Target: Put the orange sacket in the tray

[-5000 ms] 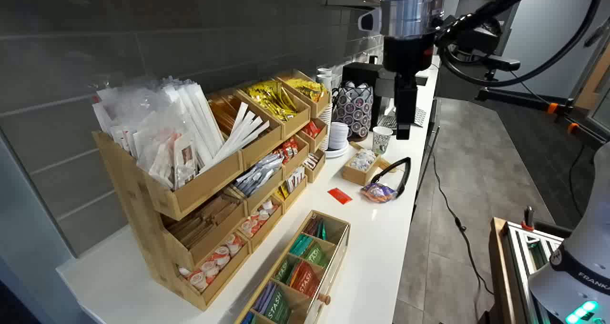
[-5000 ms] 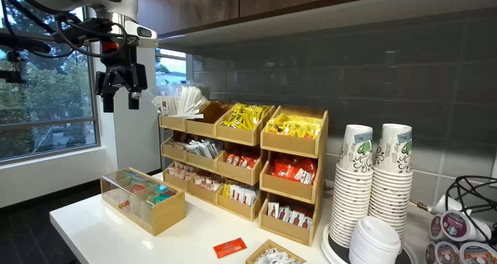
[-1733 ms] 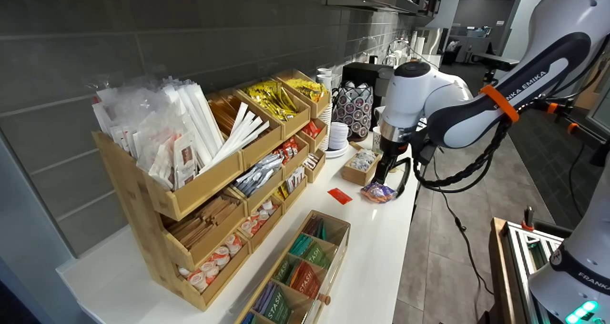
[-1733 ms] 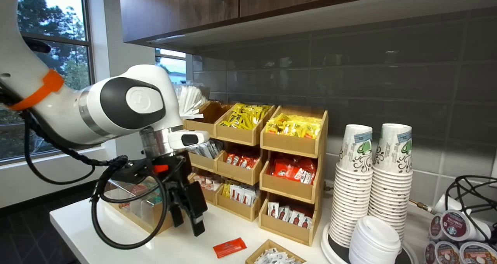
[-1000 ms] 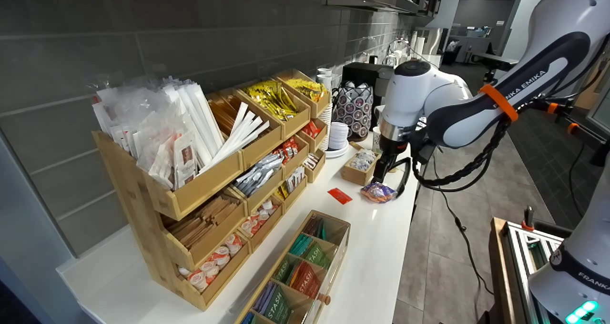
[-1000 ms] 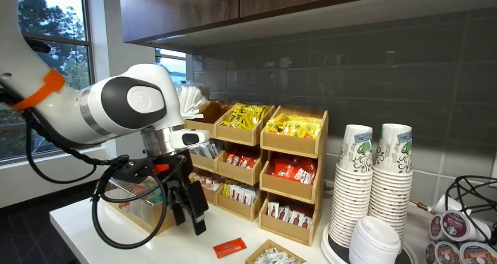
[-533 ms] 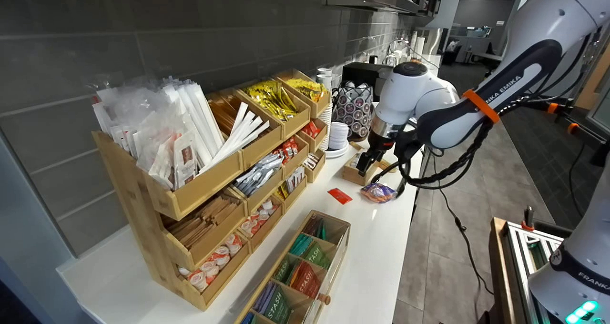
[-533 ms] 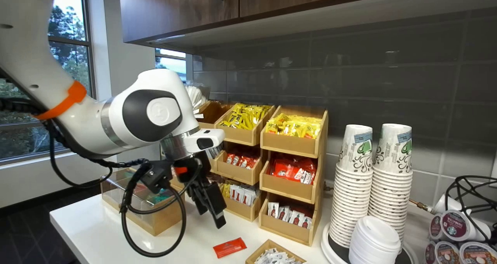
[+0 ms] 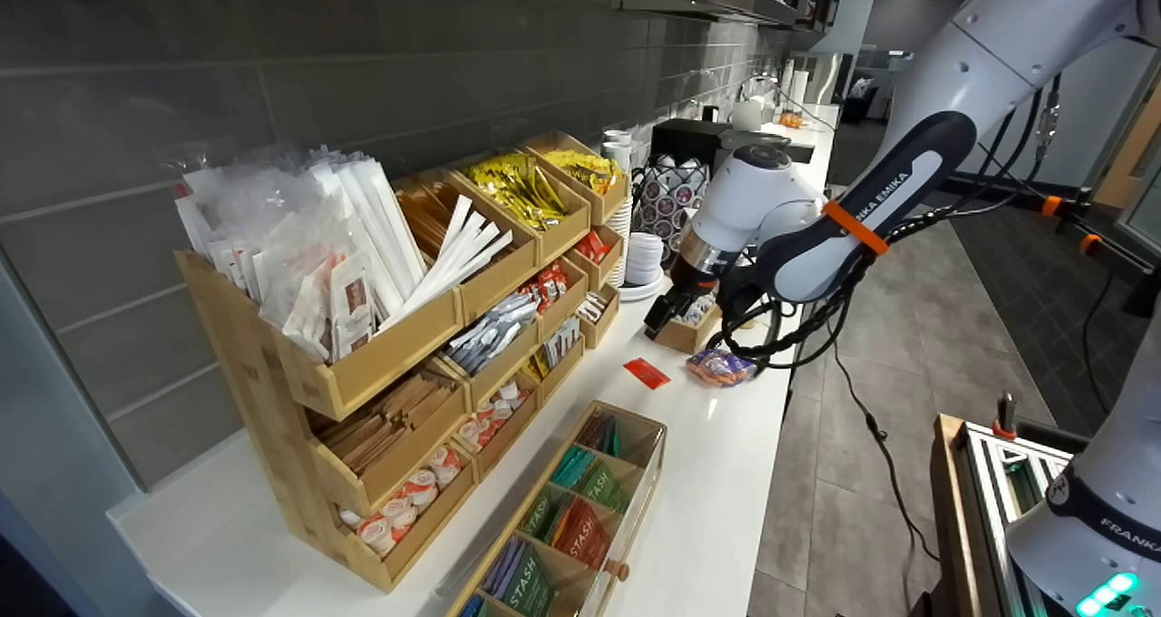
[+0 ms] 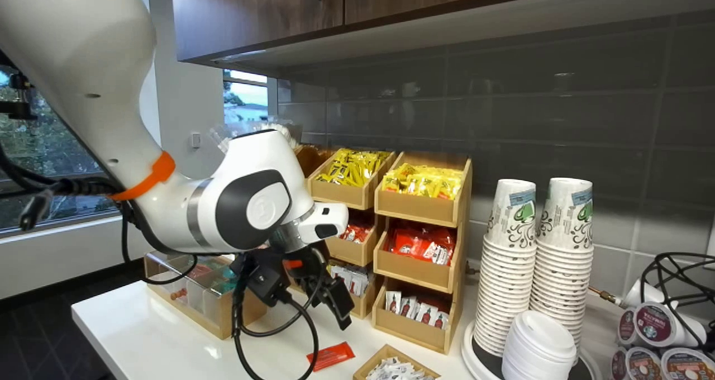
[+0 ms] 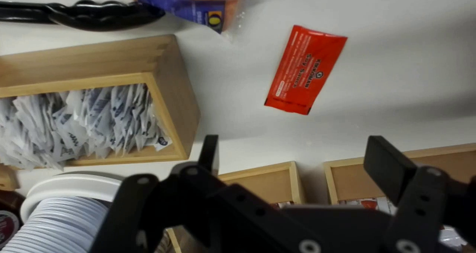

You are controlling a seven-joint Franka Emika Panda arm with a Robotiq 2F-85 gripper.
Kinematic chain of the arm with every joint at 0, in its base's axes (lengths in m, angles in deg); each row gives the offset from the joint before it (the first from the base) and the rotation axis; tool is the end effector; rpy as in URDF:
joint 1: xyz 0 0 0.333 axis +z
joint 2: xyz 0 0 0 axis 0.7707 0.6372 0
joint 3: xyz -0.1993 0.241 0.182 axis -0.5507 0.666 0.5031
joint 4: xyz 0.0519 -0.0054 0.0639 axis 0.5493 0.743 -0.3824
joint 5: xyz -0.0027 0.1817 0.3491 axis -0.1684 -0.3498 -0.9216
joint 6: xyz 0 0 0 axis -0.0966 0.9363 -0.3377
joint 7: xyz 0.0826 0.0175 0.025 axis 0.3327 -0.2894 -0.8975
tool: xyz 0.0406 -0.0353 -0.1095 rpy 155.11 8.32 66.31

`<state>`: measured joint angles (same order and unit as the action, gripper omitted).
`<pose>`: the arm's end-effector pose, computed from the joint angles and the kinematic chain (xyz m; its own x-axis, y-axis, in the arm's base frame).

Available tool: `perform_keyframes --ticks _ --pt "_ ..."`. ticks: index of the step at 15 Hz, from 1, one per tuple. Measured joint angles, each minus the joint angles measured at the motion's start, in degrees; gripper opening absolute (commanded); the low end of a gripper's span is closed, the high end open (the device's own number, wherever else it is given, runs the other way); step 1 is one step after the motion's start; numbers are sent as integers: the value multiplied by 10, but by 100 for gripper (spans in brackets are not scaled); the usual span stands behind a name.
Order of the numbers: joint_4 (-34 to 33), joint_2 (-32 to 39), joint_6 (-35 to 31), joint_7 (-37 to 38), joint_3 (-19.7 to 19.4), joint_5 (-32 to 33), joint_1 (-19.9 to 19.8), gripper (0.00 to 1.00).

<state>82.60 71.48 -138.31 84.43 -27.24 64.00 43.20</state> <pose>0.5506 -0.0541 0.3056 0.9169 -0.1523 0.3689 -0.1939 -0.9779 0.0784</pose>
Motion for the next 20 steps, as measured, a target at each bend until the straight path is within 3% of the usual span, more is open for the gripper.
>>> perform_keyframes --ticks 5,8,20 --pt "-26 43 -17 -154 24 -172 2 100" --pt "-43 57 -16 -210 40 -235 0 100" --pt "-99 91 74 -244 29 -263 4 100"
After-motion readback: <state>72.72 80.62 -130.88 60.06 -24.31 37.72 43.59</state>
